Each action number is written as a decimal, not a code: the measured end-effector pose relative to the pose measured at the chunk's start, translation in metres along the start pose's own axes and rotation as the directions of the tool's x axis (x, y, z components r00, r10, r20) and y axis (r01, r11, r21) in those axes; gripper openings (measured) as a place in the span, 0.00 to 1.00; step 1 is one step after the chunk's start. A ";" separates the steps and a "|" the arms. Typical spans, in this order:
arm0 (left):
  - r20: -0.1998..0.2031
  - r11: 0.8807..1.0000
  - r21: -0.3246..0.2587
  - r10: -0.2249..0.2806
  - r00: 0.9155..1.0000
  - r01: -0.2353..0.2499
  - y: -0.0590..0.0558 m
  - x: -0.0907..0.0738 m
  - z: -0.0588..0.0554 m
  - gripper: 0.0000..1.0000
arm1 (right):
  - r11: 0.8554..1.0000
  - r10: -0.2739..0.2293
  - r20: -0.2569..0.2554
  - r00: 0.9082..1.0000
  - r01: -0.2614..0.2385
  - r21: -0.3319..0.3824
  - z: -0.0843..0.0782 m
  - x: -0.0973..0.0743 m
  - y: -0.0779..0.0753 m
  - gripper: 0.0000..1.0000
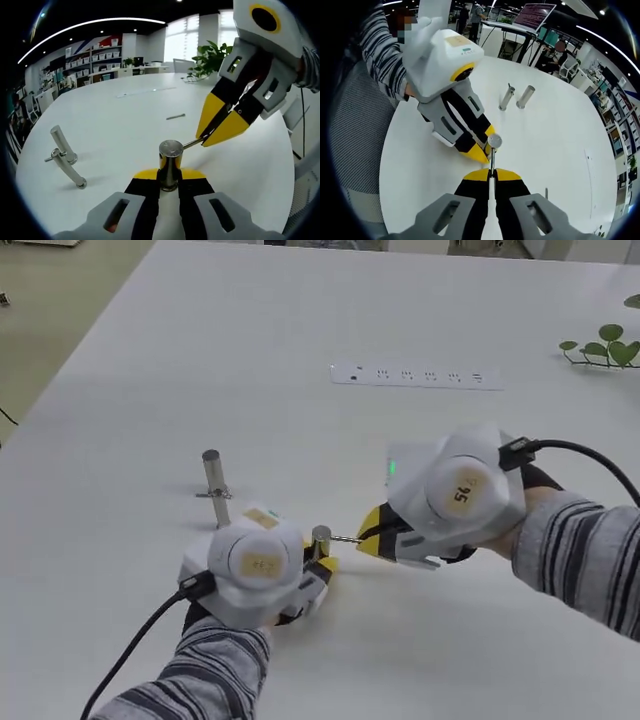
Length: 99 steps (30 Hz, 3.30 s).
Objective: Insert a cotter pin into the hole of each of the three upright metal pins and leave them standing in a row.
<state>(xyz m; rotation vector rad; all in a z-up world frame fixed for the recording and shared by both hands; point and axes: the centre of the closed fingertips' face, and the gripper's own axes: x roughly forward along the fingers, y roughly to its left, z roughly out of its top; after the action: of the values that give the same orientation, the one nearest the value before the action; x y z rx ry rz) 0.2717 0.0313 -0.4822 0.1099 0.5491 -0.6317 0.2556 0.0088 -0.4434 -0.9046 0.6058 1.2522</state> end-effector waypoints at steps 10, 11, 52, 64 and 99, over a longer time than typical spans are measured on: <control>0.008 0.999 -0.044 0.015 1.000 -0.015 0.001 0.001 0.000 0.10 | 1.000 -0.003 0.030 1.000 0.003 -0.013 0.009 0.010 -0.002 0.00; 0.005 1.000 -0.016 0.023 1.000 -0.022 0.000 0.001 0.000 0.10 | 1.000 -0.003 0.033 0.999 0.003 -0.013 0.011 0.012 -0.002 0.00; 0.004 0.994 -0.053 0.099 0.995 -0.099 0.002 0.002 -0.001 0.10 | 0.999 -0.021 0.053 0.998 0.019 0.028 0.018 0.009 -0.005 0.00; 0.002 0.993 -0.051 0.103 0.995 -0.103 0.002 0.002 -0.002 0.10 | 0.999 -0.026 0.060 0.998 0.025 0.030 0.018 0.010 -0.004 0.00; 0.006 0.998 -0.041 0.048 0.999 -0.048 -0.001 -0.023 0.003 0.39 | 0.964 0.034 0.130 0.991 -0.067 0.259 0.027 0.032 -0.003 0.09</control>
<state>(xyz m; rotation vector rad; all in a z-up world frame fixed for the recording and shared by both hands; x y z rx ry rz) 0.2568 0.0422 -0.4676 0.0823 0.5509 -0.5737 0.2638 0.0486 -0.4545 -0.5886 0.6808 1.2299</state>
